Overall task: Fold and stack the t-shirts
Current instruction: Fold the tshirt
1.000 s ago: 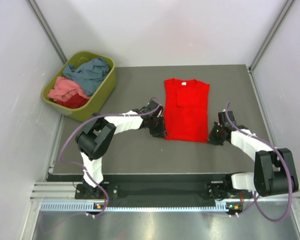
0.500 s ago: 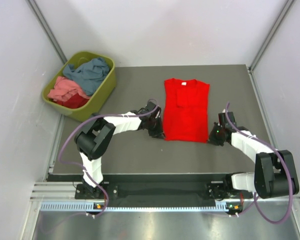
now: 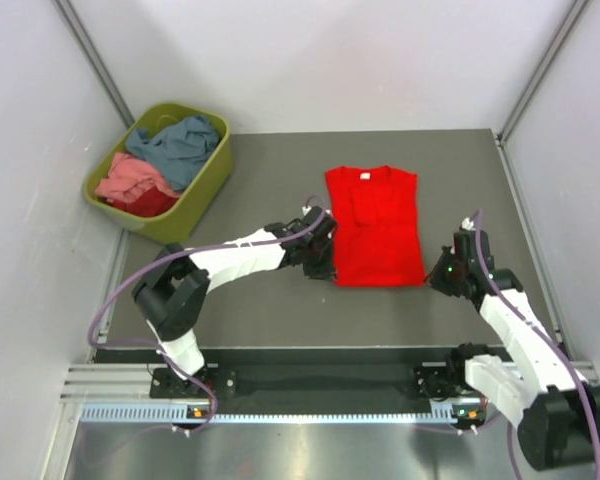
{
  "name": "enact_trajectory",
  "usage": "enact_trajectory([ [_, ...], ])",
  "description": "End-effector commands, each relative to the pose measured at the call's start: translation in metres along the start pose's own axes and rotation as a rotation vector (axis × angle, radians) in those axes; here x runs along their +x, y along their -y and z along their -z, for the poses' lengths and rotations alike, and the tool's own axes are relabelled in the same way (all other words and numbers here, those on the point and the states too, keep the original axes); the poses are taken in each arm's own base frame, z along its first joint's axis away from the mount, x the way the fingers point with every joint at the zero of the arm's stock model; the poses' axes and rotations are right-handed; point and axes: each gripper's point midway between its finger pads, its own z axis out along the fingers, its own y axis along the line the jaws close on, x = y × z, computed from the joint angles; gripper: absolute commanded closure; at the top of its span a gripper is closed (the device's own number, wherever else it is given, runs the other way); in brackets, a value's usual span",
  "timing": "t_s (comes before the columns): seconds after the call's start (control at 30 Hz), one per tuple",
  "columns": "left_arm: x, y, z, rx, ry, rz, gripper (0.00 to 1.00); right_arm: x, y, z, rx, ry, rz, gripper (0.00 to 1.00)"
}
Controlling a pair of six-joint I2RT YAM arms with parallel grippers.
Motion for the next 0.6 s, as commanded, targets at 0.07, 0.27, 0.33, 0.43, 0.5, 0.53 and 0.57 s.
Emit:
enact_trajectory([
  [0.07,0.0,0.021,0.038,-0.022,0.054,-0.01,1.0,-0.009,0.001,0.032,0.007,0.058,-0.029,1.0],
  [0.27,-0.006,0.038,0.05,0.005,0.079,-0.031,1.0,-0.019,-0.006,0.041,-0.022,0.095,-0.012,1.0],
  [0.33,-0.014,0.041,0.052,0.002,0.095,-0.04,1.0,-0.029,-0.013,0.042,-0.043,0.12,0.003,1.0],
  [0.43,-0.044,0.054,0.06,0.018,0.146,-0.047,1.0,-0.049,-0.026,0.044,-0.065,0.149,0.028,1.0],
  [0.5,-0.064,0.05,0.057,0.007,0.161,-0.044,1.0,-0.07,-0.039,0.051,-0.087,0.183,0.043,1.0],
  [0.53,-0.078,0.059,0.063,0.025,0.185,-0.047,1.0,-0.076,-0.042,0.048,-0.083,0.175,0.049,1.0],
  [0.57,-0.087,0.056,0.056,0.017,0.187,-0.051,1.0,-0.083,-0.047,0.048,-0.089,0.184,0.06,1.0],
])
